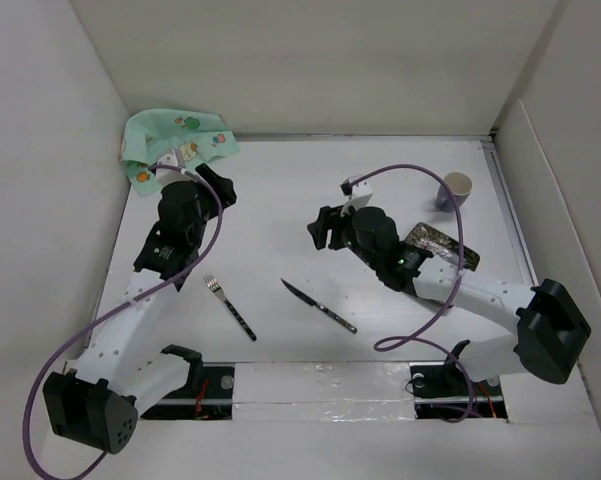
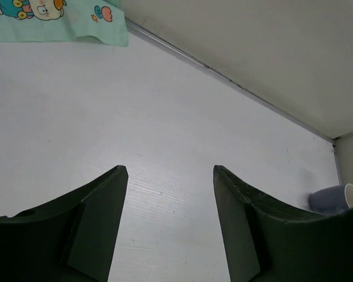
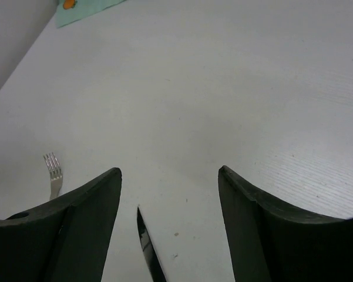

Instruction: Set the dinner table for one person

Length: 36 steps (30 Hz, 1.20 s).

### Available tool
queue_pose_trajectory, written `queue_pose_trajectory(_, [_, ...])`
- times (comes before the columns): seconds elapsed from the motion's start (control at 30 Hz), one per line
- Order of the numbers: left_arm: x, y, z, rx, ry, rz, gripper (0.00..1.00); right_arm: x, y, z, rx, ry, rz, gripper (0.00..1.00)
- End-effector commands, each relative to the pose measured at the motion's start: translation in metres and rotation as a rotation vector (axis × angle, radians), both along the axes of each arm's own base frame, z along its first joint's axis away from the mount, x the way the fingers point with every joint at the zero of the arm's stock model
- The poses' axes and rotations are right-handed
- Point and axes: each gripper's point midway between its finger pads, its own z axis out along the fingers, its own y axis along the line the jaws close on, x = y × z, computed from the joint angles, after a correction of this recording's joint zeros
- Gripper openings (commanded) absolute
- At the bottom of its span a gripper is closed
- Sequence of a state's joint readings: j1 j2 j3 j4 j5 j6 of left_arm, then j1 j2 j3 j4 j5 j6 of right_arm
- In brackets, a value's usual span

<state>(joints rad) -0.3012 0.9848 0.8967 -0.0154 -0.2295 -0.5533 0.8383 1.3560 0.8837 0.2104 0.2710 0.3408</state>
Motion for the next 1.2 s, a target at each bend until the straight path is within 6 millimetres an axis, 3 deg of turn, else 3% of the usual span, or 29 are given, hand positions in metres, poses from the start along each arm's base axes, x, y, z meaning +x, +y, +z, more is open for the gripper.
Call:
queue_pose_trajectory(0.0, [0.017, -0.002, 0.017, -0.074, -0.073, 0.022, 0.57, 0.004, 0.001, 0.033, 0.108, -0.063, -0.033, 0.67])
queue_pose_trajectory(0.03, [0.021, 0.000, 0.015, -0.076, -0.069, 0.045, 0.57, 0.003, 0.001, 0.030, 0.110, -0.058, -0.030, 0.62])
queue_pose_trajectory(0.1, [0.034, 0.010, 0.005, -0.071, -0.054, 0.100, 0.56, 0.000, 0.007, 0.028, 0.123, -0.052, 0.002, 0.23])
queue_pose_trajectory(0.13, [0.043, 0.016, 0.000, -0.066, -0.049, 0.146, 0.50, 0.000, 0.009, 0.025, 0.122, -0.045, 0.010, 0.00])
queue_pose_trajectory(0.17, [0.044, 0.016, 0.007, -0.062, -0.067, 0.144, 0.45, 0.000, 0.010, 0.026, 0.127, -0.043, 0.011, 0.00])
queue_pose_trajectory(0.2, [0.054, 0.023, -0.004, -0.034, -0.043, 0.194, 0.34, -0.001, 0.011, 0.024, 0.128, -0.037, 0.016, 0.00])
queue_pose_trajectory(0.23, [0.059, 0.026, -0.009, -0.020, -0.026, 0.217, 0.21, -0.001, 0.013, 0.021, 0.124, -0.029, 0.026, 0.00])
queue_pose_trajectory(0.27, [0.069, 0.034, -0.001, -0.016, -0.032, 0.252, 0.03, -0.001, 0.013, 0.022, 0.119, -0.029, 0.027, 0.00])
queue_pose_trajectory(0.3, [0.082, 0.047, -0.020, 0.014, 0.020, 0.294, 0.00, -0.001, 0.013, 0.022, 0.120, -0.028, 0.027, 0.00])
queue_pose_trajectory(0.33, [0.089, 0.057, -0.025, 0.020, 0.049, 0.318, 0.00, -0.001, 0.012, 0.022, 0.120, -0.029, 0.024, 0.00])
queue_pose_trajectory(0.37, [0.101, 0.065, -0.016, 0.003, 0.042, 0.332, 0.00, 0.000, 0.011, 0.022, 0.117, -0.033, 0.015, 0.00])
queue_pose_trajectory(0.4, [0.115, 0.070, -0.040, 0.006, 0.106, 0.315, 0.00, 0.000, 0.010, 0.022, 0.116, -0.032, 0.014, 0.00])
queue_pose_trajectory(0.43, [0.121, 0.094, -0.048, 0.008, 0.139, 0.359, 0.00, -0.001, 0.009, 0.023, 0.116, -0.033, 0.009, 0.00])
queue_pose_trajectory(0.47, [0.135, 0.103, -0.063, 0.026, 0.197, 0.355, 0.07, -0.001, 0.008, 0.023, 0.113, -0.033, 0.007, 0.00])
queue_pose_trajectory(0.57, [0.156, 0.144, -0.066, 0.082, 0.253, 0.415, 0.28, 0.000, 0.005, 0.024, 0.112, -0.040, -0.005, 0.00])
queue_pose_trajectory(0.6, [0.161, 0.159, -0.093, 0.116, 0.331, 0.451, 0.31, 0.000, 0.005, 0.025, 0.116, -0.040, -0.005, 0.00])
queue_pose_trajectory(0.63, [0.158, 0.168, -0.105, 0.137, 0.396, 0.462, 0.33, 0.000, 0.006, 0.025, 0.114, -0.039, -0.004, 0.00])
queue_pose_trajectory(0.67, [0.167, 0.182, -0.097, 0.135, 0.390, 0.475, 0.39, -0.001, 0.006, 0.024, 0.111, -0.036, -0.001, 0.06])
queue_pose_trajectory(0.7, [0.171, 0.188, -0.119, 0.139, 0.443, 0.468, 0.40, 0.000, 0.007, 0.024, 0.111, -0.037, 0.001, 0.12])
queue_pose_trajectory(0.73, [0.171, 0.195, -0.126, 0.141, 0.469, 0.475, 0.41, 0.003, 0.005, 0.022, 0.108, -0.037, -0.001, 0.26])
queue_pose_trajectory(0.77, [0.174, 0.208, -0.126, 0.147, 0.473, 0.491, 0.43, 0.002, 0.008, 0.022, 0.105, -0.037, 0.011, 0.31])
queue_pose_trajectory(0.83, [0.177, 0.218, -0.150, 0.138, 0.526, 0.488, 0.45, 0.002, 0.014, 0.017, 0.094, -0.021, 0.035, 0.40])
queue_pose_trajectory(0.87, [0.183, 0.223, -0.149, 0.138, 0.522, 0.486, 0.46, 0.000, 0.017, 0.017, 0.087, -0.020, 0.058, 0.46])
queue_pose_trajectory(0.9, [0.184, 0.229, -0.164, 0.140, 0.553, 0.491, 0.47, 0.001, 0.019, 0.016, 0.086, -0.021, 0.065, 0.47])
queue_pose_trajectory(0.97, [0.190, 0.234, -0.165, 0.157, 0.560, 0.499, 0.53, 0.002, 0.023, 0.012, 0.079, -0.017, 0.076, 0.48])
queue_pose_trajectory(1.0, [0.189, 0.242, -0.178, 0.173, 0.592, 0.511, 0.53, 0.002, 0.024, 0.011, 0.074, -0.015, 0.083, 0.48])
queue_pose_trajectory(1.17, [0.198, 0.251, -0.199, 0.223, 0.644, 0.517, 0.54, 0.003, 0.028, 0.003, 0.060, -0.002, 0.092, 0.49])
